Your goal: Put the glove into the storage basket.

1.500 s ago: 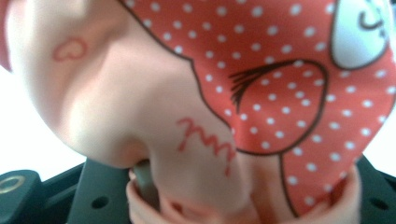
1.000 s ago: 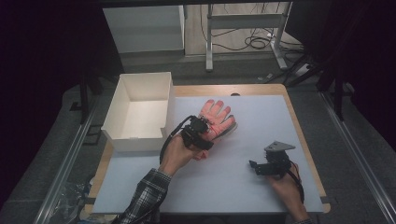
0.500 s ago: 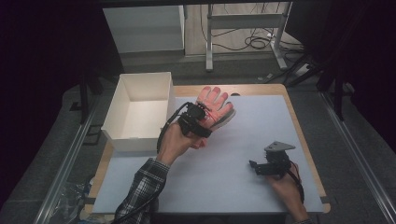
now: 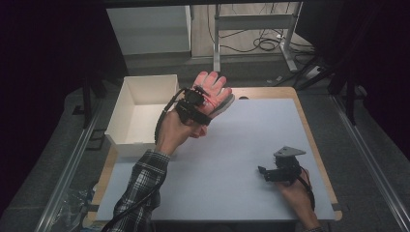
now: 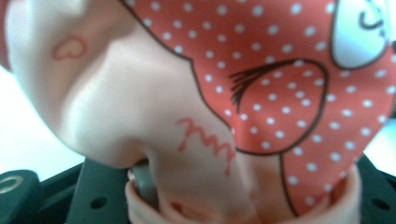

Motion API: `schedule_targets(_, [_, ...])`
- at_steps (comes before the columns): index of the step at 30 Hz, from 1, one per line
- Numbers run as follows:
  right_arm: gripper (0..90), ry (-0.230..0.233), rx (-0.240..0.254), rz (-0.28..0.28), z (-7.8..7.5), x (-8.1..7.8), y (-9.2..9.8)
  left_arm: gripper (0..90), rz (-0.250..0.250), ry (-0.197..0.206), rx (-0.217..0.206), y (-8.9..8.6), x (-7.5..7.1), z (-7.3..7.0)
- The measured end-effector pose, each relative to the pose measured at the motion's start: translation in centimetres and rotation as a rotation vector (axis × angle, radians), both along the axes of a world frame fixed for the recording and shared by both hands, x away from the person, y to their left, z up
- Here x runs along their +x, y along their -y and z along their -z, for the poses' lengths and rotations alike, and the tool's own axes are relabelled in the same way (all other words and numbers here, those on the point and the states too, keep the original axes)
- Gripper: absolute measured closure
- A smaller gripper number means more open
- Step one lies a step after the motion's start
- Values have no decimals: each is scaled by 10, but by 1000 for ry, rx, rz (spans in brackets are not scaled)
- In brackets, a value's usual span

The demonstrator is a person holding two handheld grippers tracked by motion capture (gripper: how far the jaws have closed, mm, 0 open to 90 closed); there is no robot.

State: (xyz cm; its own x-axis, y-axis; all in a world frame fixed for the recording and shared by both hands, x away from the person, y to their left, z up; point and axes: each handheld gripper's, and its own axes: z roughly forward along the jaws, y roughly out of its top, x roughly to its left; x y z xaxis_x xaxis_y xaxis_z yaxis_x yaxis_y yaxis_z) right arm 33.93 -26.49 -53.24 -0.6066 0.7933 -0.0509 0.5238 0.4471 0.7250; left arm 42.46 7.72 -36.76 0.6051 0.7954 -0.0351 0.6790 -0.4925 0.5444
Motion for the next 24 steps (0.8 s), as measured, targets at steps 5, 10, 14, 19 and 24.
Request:
schedule_targets(5, [140, 0, 0, 0, 0, 0, 0, 445, -50, 14, -4, -17, 6, -12])
schedule_targets(10, [140, 1, 0, -1, 0, 0, 0, 445, -105, 27, -4, -37, 10, -24])
schedule_targets(14, [140, 0, 0, 0, 0, 0, 0, 445, -149, 32, 3, -51, 11, -31])
schedule_targets(19, [140, 1, 0, 0, 0, 0, 0, 444, -200, 51, 5, -70, 11, -35])
schedule_targets(24, [140, 1, 0, 0, 0, 0, 0, 441, -268, 46, 17, -92, 13, -31])
